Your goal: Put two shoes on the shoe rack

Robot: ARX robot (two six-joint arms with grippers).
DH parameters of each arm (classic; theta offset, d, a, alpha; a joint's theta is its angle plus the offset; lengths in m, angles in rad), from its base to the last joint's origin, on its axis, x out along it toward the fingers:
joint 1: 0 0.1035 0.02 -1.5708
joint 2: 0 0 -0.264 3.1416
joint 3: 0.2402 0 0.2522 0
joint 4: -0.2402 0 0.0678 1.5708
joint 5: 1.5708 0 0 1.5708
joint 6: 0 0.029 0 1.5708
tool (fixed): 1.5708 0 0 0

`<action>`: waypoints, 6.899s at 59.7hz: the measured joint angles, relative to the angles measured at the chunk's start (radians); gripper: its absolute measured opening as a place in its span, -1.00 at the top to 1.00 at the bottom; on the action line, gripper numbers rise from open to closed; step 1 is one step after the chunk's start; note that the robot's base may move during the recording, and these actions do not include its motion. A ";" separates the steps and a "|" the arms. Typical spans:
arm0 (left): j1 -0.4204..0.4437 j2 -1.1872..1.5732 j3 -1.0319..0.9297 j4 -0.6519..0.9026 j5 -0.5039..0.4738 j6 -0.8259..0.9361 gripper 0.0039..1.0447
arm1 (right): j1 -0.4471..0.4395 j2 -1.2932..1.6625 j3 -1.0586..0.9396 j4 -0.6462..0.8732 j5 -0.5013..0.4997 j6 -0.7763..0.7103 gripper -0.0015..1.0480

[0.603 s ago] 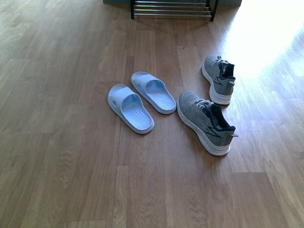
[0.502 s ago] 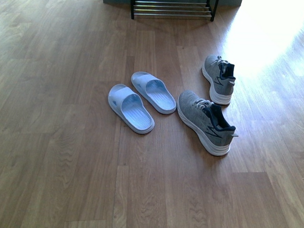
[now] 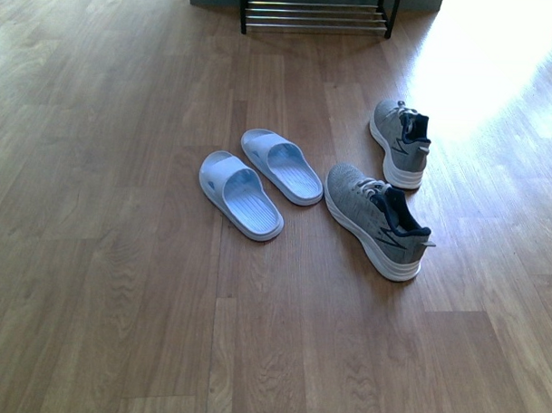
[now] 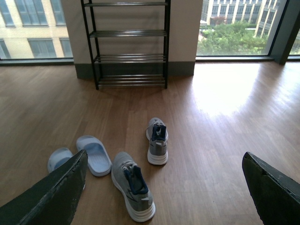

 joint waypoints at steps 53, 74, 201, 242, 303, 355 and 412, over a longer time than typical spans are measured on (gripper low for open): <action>0.000 0.000 0.000 0.000 0.000 0.000 -0.83 | 0.000 0.000 0.000 0.000 0.000 0.000 -0.82; 0.000 0.000 0.000 0.000 -0.001 0.000 -0.83 | 0.000 0.000 0.000 0.000 -0.001 0.000 -0.82; -0.533 2.046 0.726 0.065 -0.072 -0.578 -0.83 | 0.000 0.001 0.000 0.000 0.000 0.000 -0.82; -0.499 2.461 1.048 -0.092 0.065 -0.625 -0.83 | 0.000 0.001 0.000 0.000 0.000 0.000 -0.82; -0.513 2.723 1.357 -0.171 0.195 -0.571 -0.83 | 0.000 0.001 0.000 0.000 0.000 0.000 -0.82; -0.533 2.753 1.394 -0.216 0.158 -0.539 0.59 | 0.000 0.001 0.000 0.000 0.000 0.000 -0.82; -0.220 1.345 0.585 -0.036 -0.544 -0.254 0.98 | 0.000 0.001 0.000 0.000 0.000 0.000 -0.82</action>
